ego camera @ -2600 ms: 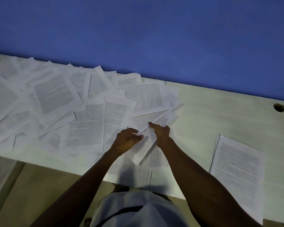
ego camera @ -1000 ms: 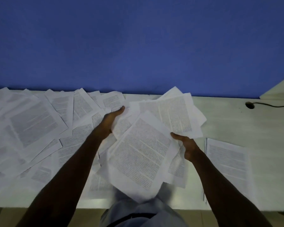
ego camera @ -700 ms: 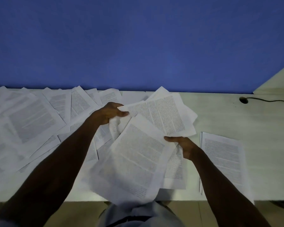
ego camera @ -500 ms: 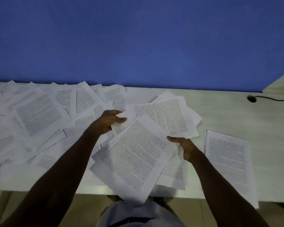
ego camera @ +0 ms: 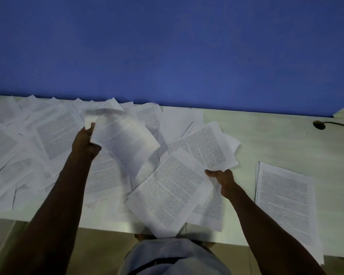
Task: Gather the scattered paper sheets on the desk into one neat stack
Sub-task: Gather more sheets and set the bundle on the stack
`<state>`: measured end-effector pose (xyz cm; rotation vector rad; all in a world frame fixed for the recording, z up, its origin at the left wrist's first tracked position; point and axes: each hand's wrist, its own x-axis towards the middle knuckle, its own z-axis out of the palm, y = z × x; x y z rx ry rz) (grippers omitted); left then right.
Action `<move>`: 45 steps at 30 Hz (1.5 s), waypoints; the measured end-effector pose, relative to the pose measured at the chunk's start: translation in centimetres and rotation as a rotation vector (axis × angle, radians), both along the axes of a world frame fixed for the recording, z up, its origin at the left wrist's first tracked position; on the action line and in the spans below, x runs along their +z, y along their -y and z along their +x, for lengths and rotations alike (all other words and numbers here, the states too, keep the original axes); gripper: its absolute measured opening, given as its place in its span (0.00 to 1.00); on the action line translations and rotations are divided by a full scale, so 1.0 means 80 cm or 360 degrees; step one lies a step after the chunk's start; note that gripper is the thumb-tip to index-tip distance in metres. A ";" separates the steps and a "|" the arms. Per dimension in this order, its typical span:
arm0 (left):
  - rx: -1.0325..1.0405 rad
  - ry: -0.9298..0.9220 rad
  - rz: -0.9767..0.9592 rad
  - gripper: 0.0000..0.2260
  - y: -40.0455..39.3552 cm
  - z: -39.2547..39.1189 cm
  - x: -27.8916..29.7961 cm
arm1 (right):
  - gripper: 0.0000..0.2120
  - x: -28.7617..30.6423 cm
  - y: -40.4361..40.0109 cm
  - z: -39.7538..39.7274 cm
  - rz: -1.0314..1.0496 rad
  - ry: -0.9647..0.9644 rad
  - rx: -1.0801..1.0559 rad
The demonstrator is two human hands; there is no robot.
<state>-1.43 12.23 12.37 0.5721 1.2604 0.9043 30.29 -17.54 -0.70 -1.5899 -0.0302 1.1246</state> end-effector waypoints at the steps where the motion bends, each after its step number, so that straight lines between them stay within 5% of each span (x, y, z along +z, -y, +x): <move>1: -0.0111 0.0036 -0.0010 0.11 0.005 0.000 0.000 | 0.21 -0.001 -0.003 0.000 0.0012 0.0016 0.0039; 6: -0.0403 -0.0217 -0.0171 0.13 0.031 0.021 -0.032 | 0.33 -0.010 -0.012 0.004 -0.0024 0.0000 0.0095; 9: -0.0082 -0.0513 -0.0238 0.17 0.064 0.039 -0.071 | 0.32 -0.020 -0.015 0.005 -0.0101 -0.0084 -0.0107; 12: 0.0207 -0.0512 -0.0201 0.10 0.125 0.054 -0.113 | 0.32 -0.024 -0.015 -0.008 -0.0025 -0.0145 -0.0296; 16: 0.0083 -0.0245 -0.0543 0.12 0.200 0.078 -0.140 | 0.25 -0.021 -0.017 -0.030 0.0054 -0.0144 -0.0370; 26: -0.0109 -0.0501 -0.0597 0.23 0.225 0.073 -0.168 | 0.20 -0.037 -0.020 -0.035 -0.0010 -0.0135 -0.0296; 29: -0.0607 -0.0713 -0.0584 0.19 0.209 0.066 -0.158 | 0.15 -0.040 -0.023 -0.031 -0.0116 -0.0132 -0.0297; 33: -0.1847 -0.1471 -0.0303 0.03 0.141 0.033 -0.126 | 0.04 -0.037 -0.022 -0.020 -0.0286 0.0039 -0.0129; 36: -0.2354 -0.2135 0.0184 0.08 0.088 0.020 -0.115 | 0.14 -0.034 -0.016 -0.012 -0.0147 -0.0077 -0.0036; 39: -0.2244 -0.2485 0.0604 0.18 0.072 0.049 -0.108 | 0.24 -0.031 -0.017 -0.011 -0.0097 -0.0071 0.0128; 42: -0.2170 -0.2341 0.1027 0.24 0.082 0.095 -0.115 | 0.24 -0.027 -0.022 -0.013 -0.0051 -0.0072 0.0323; 45: -0.1597 -0.2264 0.1001 0.42 0.116 0.113 -0.128 | 0.26 -0.021 -0.027 -0.015 0.0007 -0.0003 0.0461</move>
